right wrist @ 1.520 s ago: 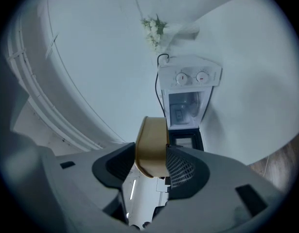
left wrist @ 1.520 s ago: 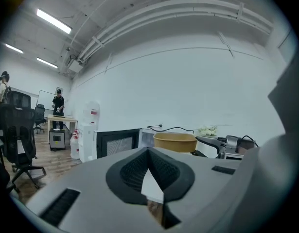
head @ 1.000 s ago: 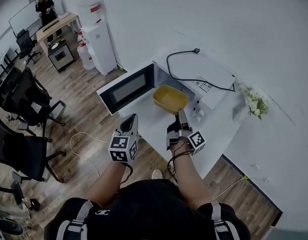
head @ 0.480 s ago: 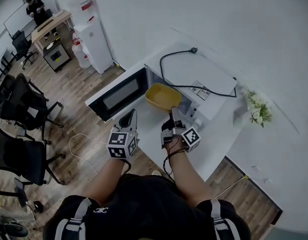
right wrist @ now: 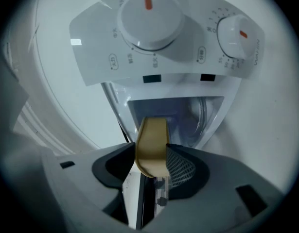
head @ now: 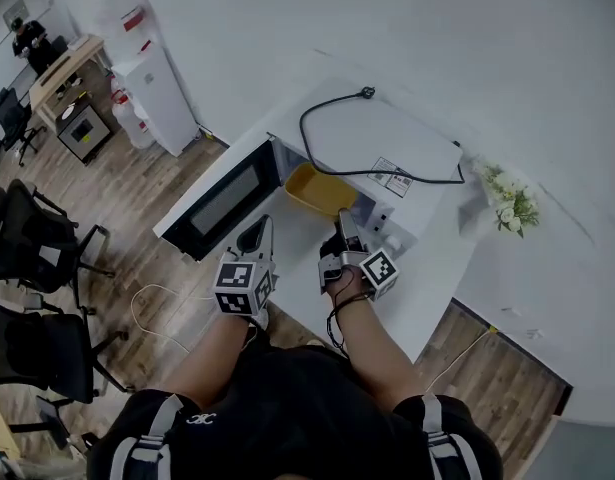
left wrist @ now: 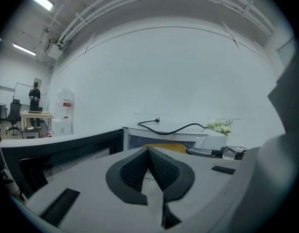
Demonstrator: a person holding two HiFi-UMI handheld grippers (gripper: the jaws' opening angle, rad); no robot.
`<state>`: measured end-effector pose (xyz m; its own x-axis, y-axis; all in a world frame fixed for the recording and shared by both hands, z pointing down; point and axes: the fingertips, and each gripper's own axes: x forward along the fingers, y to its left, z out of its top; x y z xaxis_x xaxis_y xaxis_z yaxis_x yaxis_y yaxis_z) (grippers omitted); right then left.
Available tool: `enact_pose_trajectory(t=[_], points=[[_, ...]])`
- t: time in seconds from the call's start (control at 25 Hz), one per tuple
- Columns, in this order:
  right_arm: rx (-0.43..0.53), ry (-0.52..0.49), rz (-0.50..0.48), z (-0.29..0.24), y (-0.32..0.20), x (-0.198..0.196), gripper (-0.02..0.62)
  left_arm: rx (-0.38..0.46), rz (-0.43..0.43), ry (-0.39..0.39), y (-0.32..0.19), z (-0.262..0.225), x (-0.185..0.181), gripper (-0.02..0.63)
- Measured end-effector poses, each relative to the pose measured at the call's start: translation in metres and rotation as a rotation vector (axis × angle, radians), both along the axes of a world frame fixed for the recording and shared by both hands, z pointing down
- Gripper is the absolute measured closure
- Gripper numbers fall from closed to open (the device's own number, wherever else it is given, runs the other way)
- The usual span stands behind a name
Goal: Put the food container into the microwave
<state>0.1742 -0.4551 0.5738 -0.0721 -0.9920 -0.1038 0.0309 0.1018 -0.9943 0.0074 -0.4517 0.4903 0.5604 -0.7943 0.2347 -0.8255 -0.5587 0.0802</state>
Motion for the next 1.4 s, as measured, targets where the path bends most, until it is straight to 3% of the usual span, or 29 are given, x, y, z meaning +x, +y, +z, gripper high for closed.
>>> enact_pose_trajectory(t=[0.32, 0.52, 1.04, 1.4], points=[[-0.015, -0.016, 0.179, 0.009, -0.029, 0.004, 0.391, 0.008, 0.175, -0.008, -0.05, -0.004, 0.001, 0.604], [-0.017, 0.03, 0.282, 0.01, -0.046, 0.009, 0.391, 0.022, 0.263, -0.008, -0.077, -0.009, -0.001, 0.604], [-0.059, 0.055, 0.495, 0.039, -0.085, 0.041, 0.39, 0.003, 0.394, 0.025, -0.108, 0.002, -0.003, 0.604], [-0.14, 0.082, 0.568, 0.068, -0.114, 0.054, 0.39, -0.025, 0.515, 0.022, -0.11, 0.018, 0.009, 0.604]])
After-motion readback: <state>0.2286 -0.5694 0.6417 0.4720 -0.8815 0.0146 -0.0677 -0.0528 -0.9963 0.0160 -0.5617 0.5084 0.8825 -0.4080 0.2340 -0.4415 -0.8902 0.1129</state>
